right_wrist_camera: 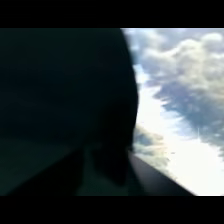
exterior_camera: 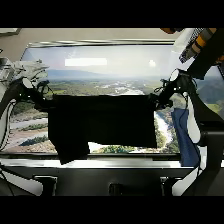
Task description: Fold the clothes and pants, and hang the long-sleeved shirts on hangers.
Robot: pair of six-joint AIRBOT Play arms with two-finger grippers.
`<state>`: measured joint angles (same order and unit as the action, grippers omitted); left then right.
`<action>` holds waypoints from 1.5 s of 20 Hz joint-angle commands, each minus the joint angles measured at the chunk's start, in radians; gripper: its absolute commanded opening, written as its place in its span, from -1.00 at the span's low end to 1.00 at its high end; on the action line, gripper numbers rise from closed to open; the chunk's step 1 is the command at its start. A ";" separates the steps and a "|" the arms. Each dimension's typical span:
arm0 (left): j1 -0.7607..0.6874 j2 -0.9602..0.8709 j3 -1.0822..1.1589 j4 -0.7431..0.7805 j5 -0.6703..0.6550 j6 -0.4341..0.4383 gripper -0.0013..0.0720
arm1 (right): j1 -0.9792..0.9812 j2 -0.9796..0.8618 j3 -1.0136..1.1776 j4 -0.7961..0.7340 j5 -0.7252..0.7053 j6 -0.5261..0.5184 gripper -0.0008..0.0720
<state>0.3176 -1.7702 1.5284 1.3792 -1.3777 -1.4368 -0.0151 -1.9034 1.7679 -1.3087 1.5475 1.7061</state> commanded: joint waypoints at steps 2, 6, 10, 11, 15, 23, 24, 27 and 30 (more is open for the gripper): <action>0.075 0.109 -0.029 -0.077 -0.021 -0.013 0.51 | -0.016 0.150 -0.002 -0.093 0.003 -0.159 0.28; 0.238 0.306 -0.293 -0.162 -0.022 -0.013 0.51 | -0.161 0.294 -0.125 -0.024 0.002 -0.174 0.31; 0.359 0.512 -0.674 -0.234 0.013 -0.013 0.50 | -0.297 0.436 -0.430 0.189 -0.072 -0.233 0.31; 0.369 0.554 -0.759 -0.255 0.019 -0.007 0.50 | -0.314 0.466 -0.500 0.220 -0.097 -0.243 0.31; 0.367 0.655 -0.980 -0.332 0.055 0.025 0.49 | -0.320 0.526 -0.690 0.282 -0.136 -0.283 0.30; 0.366 0.656 -1.112 -0.468 0.146 0.055 0.15 | -0.316 0.528 -0.762 0.364 -0.134 -0.289 0.30; 0.367 0.656 -1.112 -0.472 0.159 0.054 -0.24 | -0.316 0.528 -0.762 0.380 -0.132 -0.289 0.30; 0.367 0.656 -1.112 -0.474 0.167 0.054 -0.92 | -0.326 0.531 -0.762 0.385 -0.094 -0.324 0.31; 0.367 0.656 -1.112 -0.473 0.166 0.082 -0.92 | -0.401 0.531 -0.772 0.322 -0.088 -0.325 0.31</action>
<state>0.6830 -1.1149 0.4206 0.9150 -1.2221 -1.3739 -0.3672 -1.3735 1.0046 -0.9562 1.4460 1.3899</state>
